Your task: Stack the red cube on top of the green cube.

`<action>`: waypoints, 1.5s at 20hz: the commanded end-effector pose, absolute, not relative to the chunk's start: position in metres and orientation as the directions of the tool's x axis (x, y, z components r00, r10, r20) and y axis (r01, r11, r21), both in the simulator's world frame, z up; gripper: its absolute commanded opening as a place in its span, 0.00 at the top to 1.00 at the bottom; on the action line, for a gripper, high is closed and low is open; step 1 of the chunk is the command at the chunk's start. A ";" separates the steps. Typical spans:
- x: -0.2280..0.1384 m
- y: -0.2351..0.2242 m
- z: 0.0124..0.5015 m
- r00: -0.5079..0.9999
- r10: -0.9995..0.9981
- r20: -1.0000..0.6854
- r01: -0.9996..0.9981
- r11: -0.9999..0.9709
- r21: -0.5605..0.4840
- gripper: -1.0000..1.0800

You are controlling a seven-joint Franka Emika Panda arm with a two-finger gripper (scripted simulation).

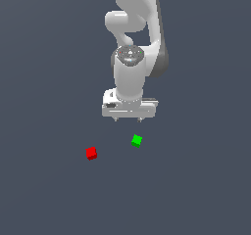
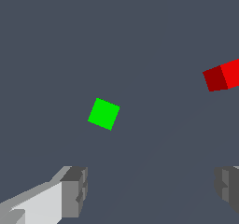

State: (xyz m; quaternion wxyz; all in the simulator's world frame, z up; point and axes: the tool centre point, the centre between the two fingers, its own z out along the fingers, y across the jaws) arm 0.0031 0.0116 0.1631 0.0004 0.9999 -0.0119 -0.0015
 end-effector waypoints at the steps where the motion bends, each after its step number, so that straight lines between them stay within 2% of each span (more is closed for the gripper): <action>1: 0.003 0.012 0.163 1.000 -0.024 -0.003 -0.024 -1.000 0.001 0.04; 13: 0.012 -0.016 0.149 1.000 0.028 -0.002 0.028 -1.000 0.001 0.04; 30: 0.065 -0.120 0.092 0.972 0.233 -0.001 0.233 -0.972 0.000 0.04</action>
